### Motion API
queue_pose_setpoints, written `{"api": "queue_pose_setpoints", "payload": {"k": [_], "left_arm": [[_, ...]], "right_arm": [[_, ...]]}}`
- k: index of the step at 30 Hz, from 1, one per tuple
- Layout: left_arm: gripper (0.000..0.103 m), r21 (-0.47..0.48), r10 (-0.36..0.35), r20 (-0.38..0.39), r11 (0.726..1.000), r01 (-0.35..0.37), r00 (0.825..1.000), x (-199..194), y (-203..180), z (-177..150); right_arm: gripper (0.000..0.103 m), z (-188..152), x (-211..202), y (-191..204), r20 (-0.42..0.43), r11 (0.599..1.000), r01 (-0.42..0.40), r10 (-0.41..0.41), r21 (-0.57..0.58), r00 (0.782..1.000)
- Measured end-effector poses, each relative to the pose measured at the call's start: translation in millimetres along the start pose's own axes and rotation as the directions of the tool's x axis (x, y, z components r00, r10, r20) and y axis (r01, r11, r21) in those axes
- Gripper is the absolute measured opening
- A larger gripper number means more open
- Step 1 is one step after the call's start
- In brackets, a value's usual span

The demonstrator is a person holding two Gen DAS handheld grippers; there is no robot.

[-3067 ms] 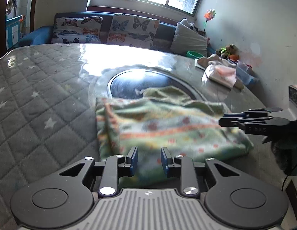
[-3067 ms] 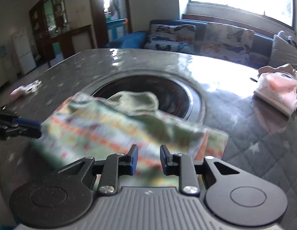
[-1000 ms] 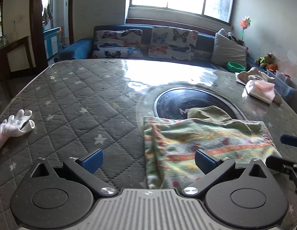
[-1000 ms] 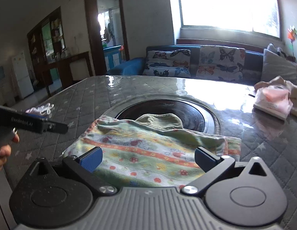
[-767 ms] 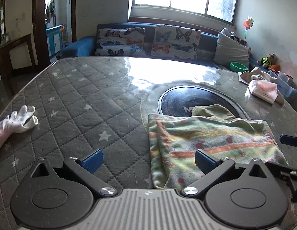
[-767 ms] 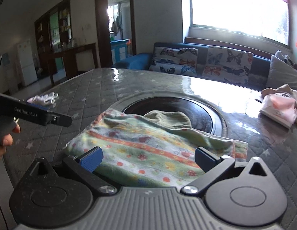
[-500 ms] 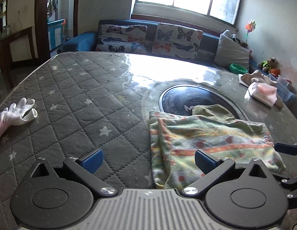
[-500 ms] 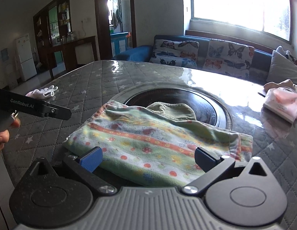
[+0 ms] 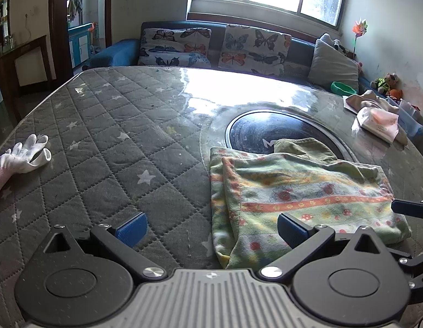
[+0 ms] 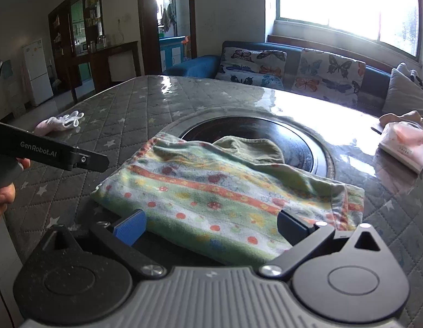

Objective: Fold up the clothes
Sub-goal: 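Bring both grippers to the folded shirt's edge and close the right gripper on it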

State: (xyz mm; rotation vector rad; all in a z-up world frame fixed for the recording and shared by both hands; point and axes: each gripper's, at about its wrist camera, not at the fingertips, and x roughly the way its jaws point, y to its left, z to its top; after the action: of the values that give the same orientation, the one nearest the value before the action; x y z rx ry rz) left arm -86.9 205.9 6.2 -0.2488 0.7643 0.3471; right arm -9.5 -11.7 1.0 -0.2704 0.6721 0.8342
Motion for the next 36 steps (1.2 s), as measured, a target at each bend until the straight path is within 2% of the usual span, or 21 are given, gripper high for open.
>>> {"api": "queue_pose_setpoints", "payload": {"k": [7, 12, 16, 21, 25, 28, 29, 35, 36], "left_arm": [[0.103, -0.001, 0.031, -0.011, 1.0, -0.031, 0.999, 2, 6, 2], [0.103, -0.006, 0.041, -0.03, 0.999, -0.041, 0.999, 8, 14, 8], [0.103, -0.028, 0.038, -0.063, 0.999, -0.04, 0.997, 18, 20, 13], [0.103, -0.088, -0.007, -0.081, 0.996, 0.0, 0.997, 25, 27, 19], [0.103, -0.161, -0.061, -0.099, 0.986, 0.044, 0.993, 31, 33, 25], [0.103, -0.227, -0.122, -0.111, 0.969, 0.095, 0.986, 35, 37, 28], [0.103, -0.245, -0.139, -0.115, 0.964, 0.107, 0.984, 37, 37, 29], [0.103, -0.345, -0.209, -0.128, 0.926, 0.154, 0.97, 44, 38, 29], [0.103, -0.367, -0.216, -0.125, 0.917, 0.157, 0.968, 45, 39, 28]], "right_arm": [[0.102, 7, 5, 15, -0.022, 0.996, -0.045, 0.043, -0.074, 0.999], [0.093, 12, 12, 35, -0.034, 0.984, -0.078, 0.074, -0.159, 0.997], [0.085, 16, 21, 55, -0.054, 0.96, -0.119, 0.108, -0.255, 0.993], [0.075, 16, 33, 84, -0.076, 0.909, -0.16, 0.142, -0.386, 0.987], [0.063, 17, 45, 100, -0.102, 0.882, -0.188, 0.16, -0.431, 0.982], [0.053, 15, 53, 110, -0.1, 0.867, -0.163, 0.132, -0.471, 0.986], [0.045, 15, 54, 111, -0.102, 0.865, -0.16, 0.127, -0.476, 0.987], [0.02, 17, 52, 106, -0.096, 0.881, -0.192, 0.166, -0.433, 0.981], [0.019, 19, 50, 103, -0.088, 0.888, -0.201, 0.18, -0.414, 0.98]]}}
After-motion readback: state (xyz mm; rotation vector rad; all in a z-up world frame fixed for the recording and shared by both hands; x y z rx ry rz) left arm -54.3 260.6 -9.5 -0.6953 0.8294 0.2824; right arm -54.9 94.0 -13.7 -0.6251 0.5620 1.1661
